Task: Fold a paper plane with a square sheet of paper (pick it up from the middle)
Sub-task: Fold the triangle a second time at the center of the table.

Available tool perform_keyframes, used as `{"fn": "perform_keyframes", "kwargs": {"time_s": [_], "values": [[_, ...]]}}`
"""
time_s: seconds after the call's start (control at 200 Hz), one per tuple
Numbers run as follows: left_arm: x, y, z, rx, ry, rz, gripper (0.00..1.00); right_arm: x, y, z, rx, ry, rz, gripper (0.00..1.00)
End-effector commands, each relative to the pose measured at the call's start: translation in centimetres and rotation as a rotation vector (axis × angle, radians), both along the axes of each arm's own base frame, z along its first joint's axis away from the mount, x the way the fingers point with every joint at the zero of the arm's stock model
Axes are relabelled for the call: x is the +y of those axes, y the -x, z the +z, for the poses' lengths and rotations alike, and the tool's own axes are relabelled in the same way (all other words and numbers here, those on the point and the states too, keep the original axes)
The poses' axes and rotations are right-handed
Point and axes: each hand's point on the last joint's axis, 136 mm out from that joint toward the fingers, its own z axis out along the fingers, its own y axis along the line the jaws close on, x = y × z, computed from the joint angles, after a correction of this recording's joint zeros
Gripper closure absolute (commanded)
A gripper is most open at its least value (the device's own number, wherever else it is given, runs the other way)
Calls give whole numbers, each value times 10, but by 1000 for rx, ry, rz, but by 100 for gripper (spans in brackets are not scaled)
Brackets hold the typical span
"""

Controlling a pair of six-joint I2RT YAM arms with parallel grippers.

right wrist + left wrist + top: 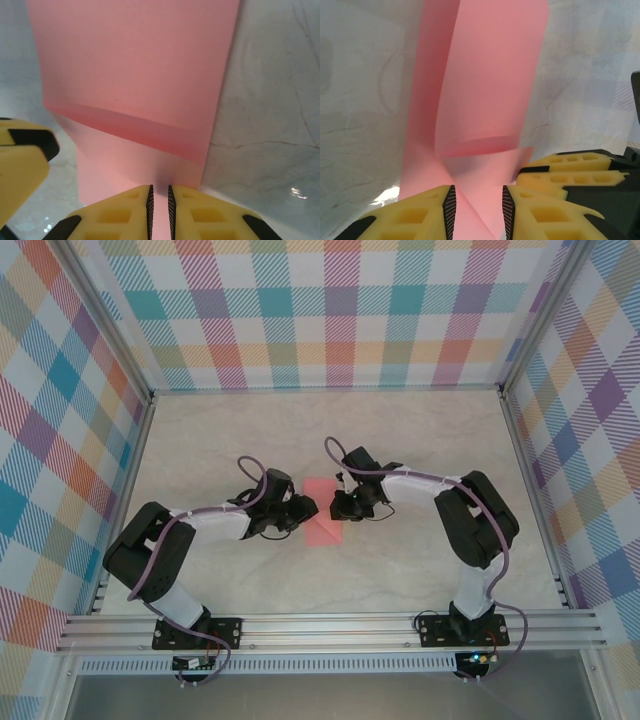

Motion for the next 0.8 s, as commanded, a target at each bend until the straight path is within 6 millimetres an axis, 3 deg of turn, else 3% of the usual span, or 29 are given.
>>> {"fn": "perform_keyframes", "kwargs": {"time_s": [0.0,0.34,0.545,0.795], "values": [[-6,7,-1,9,33,0,66,4,-7,-1,0,-6,4,82],[-17,4,-15,35,48,-26,61,-3,-6,-10,28,-17,-28,82],[-16,4,-17,39,41,-23,55,-1,-8,3,15,-78,-45,79],[-18,4,-14,32,42,-31,57,-4,-10,13,-12,-96,-61,77]]}}
